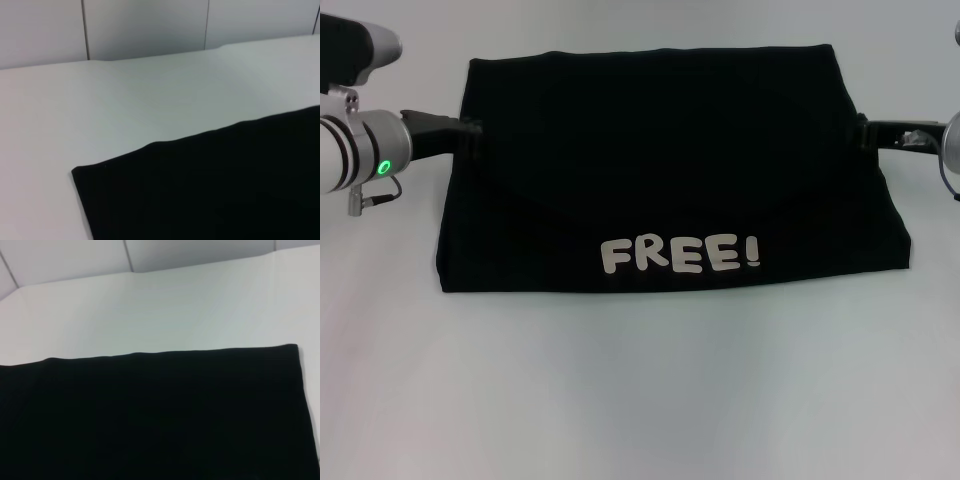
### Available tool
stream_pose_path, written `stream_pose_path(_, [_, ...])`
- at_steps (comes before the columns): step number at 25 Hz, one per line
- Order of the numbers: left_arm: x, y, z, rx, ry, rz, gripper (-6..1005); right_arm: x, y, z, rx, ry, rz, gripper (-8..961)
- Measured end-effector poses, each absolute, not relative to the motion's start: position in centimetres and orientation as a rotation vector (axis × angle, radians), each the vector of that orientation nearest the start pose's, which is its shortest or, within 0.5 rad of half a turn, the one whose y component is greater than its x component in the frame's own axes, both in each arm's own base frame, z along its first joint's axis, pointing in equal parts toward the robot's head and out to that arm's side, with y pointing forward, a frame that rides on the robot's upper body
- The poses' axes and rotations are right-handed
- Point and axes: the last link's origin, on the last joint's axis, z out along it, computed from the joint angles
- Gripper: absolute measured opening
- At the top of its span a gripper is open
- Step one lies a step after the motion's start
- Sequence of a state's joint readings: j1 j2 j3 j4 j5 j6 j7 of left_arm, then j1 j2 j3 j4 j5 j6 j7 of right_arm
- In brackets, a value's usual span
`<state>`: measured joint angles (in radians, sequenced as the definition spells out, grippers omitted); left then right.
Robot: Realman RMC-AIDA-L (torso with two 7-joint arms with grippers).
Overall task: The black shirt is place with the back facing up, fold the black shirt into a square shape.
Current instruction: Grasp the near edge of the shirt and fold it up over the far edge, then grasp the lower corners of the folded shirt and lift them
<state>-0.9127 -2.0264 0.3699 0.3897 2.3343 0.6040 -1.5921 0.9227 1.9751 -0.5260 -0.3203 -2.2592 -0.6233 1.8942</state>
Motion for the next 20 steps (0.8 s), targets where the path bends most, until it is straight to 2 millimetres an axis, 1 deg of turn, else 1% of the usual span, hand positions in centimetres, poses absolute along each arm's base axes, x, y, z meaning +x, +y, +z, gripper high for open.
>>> stream_pose_path(3, [-26.8, 47.8, 2.3, -2.019, -0.845, -0.216, 41, 26.4, 47.8, 2.0, -1.982, 1.149, 0.345, 121])
stream_pose_path(8, [-26.6, 47.6, 1.7, -2.052, -0.809, -0.183, 42, 27.1, 47.4, 2.1, -1.970, 1.164, 0.344, 170])
stream_pose_path(11, [-26.5, 47.7, 1.8, -2.047, -0.800, -0.178, 252, 27.3, 47.4, 2.6, -1.958, 1.152, 0.348, 199])
stream_pose_path(13, [-26.5, 47.9, 2.3, -2.024, -0.795, -0.177, 338, 27.1, 47.5, 3.1, -1.960, 1.133, 0.363, 218])
stream_pose_path(17, [-25.9, 48.4, 3.7, -1.984, -0.793, -0.215, 505, 26.2, 47.5, 4.8, -1.950, 1.096, 0.470, 392])
stream_pose_path(20, [-25.4, 47.9, 4.9, -1.997, -0.811, -0.270, 624, 25.8, 46.9, 5.8, -1.973, 1.103, 0.565, 516])
